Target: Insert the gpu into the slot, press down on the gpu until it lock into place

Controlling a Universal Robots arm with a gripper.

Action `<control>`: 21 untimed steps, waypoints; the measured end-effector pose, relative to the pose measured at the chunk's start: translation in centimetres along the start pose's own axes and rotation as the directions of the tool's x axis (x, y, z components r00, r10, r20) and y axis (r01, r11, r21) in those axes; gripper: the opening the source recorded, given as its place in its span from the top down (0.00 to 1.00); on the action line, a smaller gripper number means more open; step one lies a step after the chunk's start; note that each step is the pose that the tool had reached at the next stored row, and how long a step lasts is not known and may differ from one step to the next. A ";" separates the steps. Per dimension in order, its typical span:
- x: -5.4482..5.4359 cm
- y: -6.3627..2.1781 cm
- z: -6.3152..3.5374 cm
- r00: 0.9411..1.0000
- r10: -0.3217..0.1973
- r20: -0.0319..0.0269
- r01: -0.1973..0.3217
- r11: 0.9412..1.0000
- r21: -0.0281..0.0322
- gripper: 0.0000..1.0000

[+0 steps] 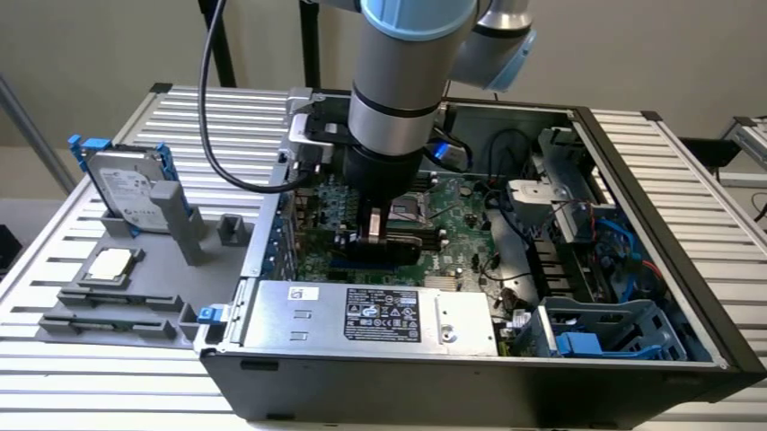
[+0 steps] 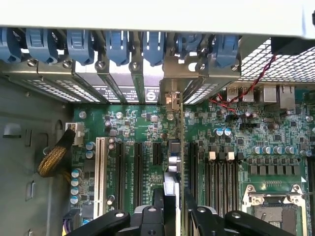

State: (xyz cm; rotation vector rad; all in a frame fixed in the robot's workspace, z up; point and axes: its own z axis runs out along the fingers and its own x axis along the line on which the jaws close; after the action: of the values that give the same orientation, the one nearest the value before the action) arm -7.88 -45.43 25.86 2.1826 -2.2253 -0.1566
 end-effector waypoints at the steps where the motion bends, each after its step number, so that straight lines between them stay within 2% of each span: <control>1: 0.0 0.01 -0.11 1.000 0.000 0.000 0.000 1.000 -0.001 0.74; 21: -0.3 -0.01 0.13 1.000 -0.006 0.000 0.006 1.000 -0.004 0.74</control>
State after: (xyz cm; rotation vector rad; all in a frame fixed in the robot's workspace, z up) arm -7.88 -45.15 25.75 2.1873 -2.2163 -0.1605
